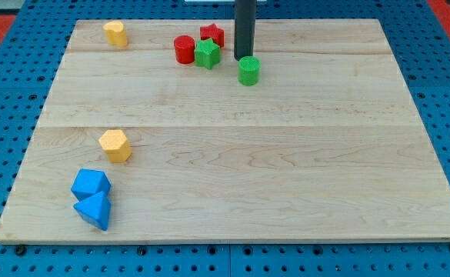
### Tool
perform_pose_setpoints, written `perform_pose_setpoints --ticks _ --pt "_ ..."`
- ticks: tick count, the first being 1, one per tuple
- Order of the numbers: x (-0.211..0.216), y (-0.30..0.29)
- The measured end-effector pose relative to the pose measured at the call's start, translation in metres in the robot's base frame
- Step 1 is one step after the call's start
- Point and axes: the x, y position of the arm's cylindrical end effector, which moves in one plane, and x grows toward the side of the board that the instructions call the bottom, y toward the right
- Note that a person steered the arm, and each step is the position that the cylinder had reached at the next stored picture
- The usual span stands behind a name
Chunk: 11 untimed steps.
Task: Push the red circle into the green star
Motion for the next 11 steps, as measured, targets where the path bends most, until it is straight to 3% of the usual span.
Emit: perform_pose_setpoints --ticks 1,2,4,6,8,11 --pt "-0.073 0.022" --pt "-0.089 -0.048" --pt "-0.05 -0.067" --pt "0.0 -0.04" --pt "-0.05 -0.14" --pt "0.067 -0.048"
